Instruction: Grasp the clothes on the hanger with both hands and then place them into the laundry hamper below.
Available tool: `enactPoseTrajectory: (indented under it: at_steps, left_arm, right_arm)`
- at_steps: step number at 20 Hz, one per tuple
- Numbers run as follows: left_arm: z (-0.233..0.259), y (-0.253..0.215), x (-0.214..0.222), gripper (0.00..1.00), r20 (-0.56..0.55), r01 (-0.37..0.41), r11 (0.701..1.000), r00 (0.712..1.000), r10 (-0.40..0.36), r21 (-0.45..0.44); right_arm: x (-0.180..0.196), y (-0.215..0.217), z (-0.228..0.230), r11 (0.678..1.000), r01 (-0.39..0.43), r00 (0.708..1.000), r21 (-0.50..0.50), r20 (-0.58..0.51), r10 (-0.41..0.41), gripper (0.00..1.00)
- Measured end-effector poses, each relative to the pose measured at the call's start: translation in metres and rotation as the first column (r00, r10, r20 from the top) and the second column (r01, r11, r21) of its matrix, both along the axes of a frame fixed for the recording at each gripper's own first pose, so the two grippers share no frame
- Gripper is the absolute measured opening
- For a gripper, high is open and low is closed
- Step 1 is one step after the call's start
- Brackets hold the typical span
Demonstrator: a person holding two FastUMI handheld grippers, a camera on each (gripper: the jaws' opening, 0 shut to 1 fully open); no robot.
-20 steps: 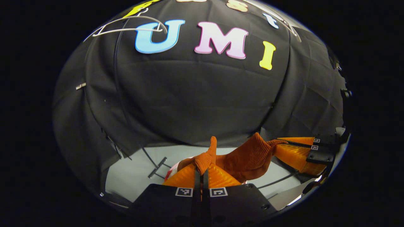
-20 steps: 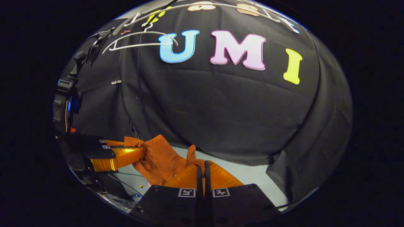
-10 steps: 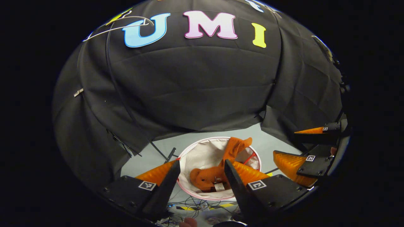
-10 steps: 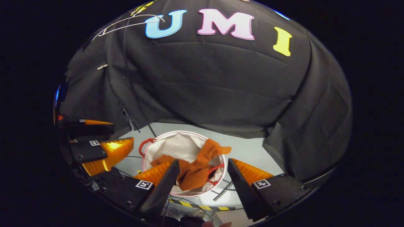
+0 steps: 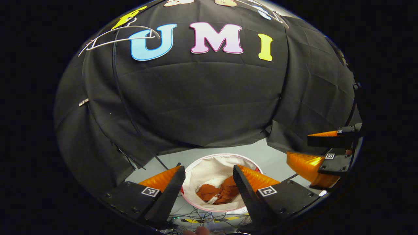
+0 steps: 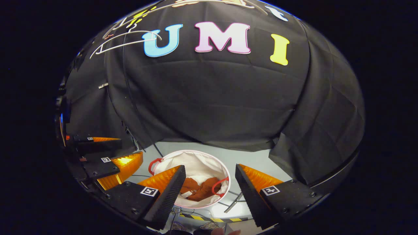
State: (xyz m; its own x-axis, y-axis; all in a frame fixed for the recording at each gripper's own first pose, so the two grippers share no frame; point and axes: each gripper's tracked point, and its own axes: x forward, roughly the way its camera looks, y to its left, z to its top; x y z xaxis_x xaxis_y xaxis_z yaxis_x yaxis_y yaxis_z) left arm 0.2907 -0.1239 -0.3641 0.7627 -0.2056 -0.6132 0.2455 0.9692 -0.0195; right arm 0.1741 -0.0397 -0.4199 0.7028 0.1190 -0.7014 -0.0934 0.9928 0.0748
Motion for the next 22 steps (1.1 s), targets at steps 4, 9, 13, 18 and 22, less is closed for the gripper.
enactPoseTrajectory:
  at_steps: [4,9,13,18,22]
  left_arm:
    - [0.027,-0.004,-0.002,0.95,0.036,0.013,1.0,0.999,-0.014,0.003]
    - [0.099,-0.013,0.008,0.95,0.169,-0.016,0.999,0.985,0.024,-0.047]
    - [0.162,-0.019,0.018,0.94,0.286,-0.064,0.995,0.955,0.084,-0.079]
    - [0.236,-0.007,0.024,0.94,0.405,-0.141,0.983,0.897,0.176,-0.115]
    - [0.291,0.01,0.01,0.94,0.485,-0.171,0.974,0.846,0.222,-0.147]
  right_arm:
    - [0.009,-0.025,0.042,0.997,0.08,0.993,0.01,0.089,-0.081,0.98]
    - [0.026,-0.058,0.099,0.994,0.113,0.968,-0.008,0.228,-0.108,0.98]
    - [0.039,-0.065,0.141,0.995,0.103,0.943,0.014,0.317,-0.102,0.98]
    - [0.048,-0.062,0.195,0.998,0.05,0.913,0.031,0.405,-0.059,0.98]
    - [0.043,-0.074,0.247,0.994,0.089,0.873,0.057,0.476,-0.105,0.98]
